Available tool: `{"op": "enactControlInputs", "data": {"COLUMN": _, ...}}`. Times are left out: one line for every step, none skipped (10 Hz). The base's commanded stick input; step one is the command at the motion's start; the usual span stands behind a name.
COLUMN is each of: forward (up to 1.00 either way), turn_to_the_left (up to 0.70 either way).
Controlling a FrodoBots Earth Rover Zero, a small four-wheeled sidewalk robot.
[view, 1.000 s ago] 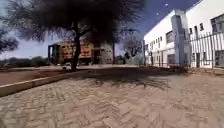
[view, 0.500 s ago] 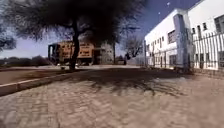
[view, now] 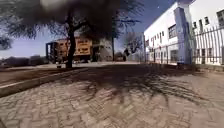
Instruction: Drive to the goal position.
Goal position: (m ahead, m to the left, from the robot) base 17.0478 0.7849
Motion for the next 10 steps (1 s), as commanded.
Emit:
{"op": "enactControlInputs", "data": {"forward": 1.00, "turn_to_the_left": 0.00}}
{"op": "enactControlInputs", "data": {"forward": 1.00, "turn_to_the_left": 0.00}}
{"op": "enactControlInputs", "data": {"forward": 1.00, "turn_to_the_left": 0.00}}
{"op": "enactControlInputs", "data": {"forward": 1.00, "turn_to_the_left": 0.00}}
{"op": "enactControlInputs", "data": {"forward": 1.00, "turn_to_the_left": 0.00}}
{"op": "enactControlInputs", "data": {"forward": 1.00, "turn_to_the_left": 0.00}}
{"op": "enactControlInputs", "data": {"forward": 1.00, "turn_to_the_left": 0.00}}
{"op": "enactControlInputs", "data": {"forward": 1.00, "turn_to_the_left": 0.00}}
{"op": "enactControlInputs", "data": {"forward": 1.00, "turn_to_the_left": 0.00}}
{"op": "enactControlInputs", "data": {"forward": 1.00, "turn_to_the_left": 0.00}}
